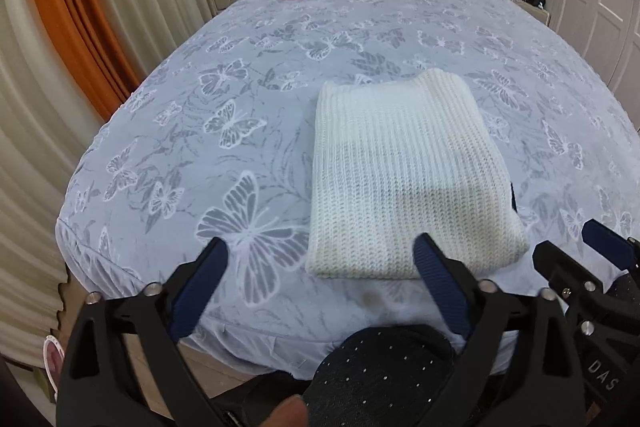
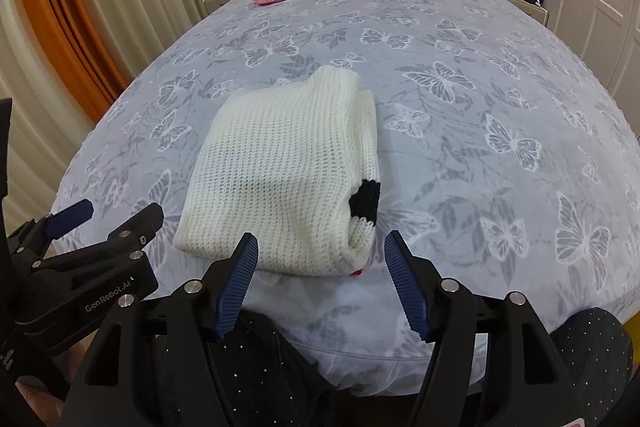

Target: Fold small clothes

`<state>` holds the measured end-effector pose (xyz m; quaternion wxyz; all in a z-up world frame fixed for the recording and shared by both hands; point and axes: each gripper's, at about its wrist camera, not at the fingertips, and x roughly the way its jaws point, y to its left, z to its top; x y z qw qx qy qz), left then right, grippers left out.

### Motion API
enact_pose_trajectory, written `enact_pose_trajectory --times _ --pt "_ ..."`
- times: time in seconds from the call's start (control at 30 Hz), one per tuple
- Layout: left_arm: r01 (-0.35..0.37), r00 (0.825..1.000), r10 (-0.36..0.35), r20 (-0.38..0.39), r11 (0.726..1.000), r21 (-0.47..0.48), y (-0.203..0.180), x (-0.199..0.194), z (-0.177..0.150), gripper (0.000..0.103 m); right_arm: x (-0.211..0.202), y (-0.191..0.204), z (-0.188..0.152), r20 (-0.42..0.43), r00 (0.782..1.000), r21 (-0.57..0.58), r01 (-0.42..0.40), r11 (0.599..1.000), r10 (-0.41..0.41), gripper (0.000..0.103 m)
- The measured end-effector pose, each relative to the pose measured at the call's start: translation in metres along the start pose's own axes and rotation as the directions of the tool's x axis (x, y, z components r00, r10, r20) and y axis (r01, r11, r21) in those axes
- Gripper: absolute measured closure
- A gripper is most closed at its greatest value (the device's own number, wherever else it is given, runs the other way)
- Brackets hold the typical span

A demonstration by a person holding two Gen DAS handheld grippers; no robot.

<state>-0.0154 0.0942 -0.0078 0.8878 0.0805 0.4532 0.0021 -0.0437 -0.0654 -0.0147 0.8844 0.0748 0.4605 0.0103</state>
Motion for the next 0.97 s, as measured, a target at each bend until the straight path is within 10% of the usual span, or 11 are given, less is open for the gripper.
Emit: enact_pose_trajectory --times 0.97 --pt "0.015 1.000 -0.016 -0.020 0.998 -0.057 0.0065 0.0036 0.0015 0.005 0.0007 0.0073 -0.0058 -0.024 1.000 -0.003 -0.001 1.000 0.001 0.039"
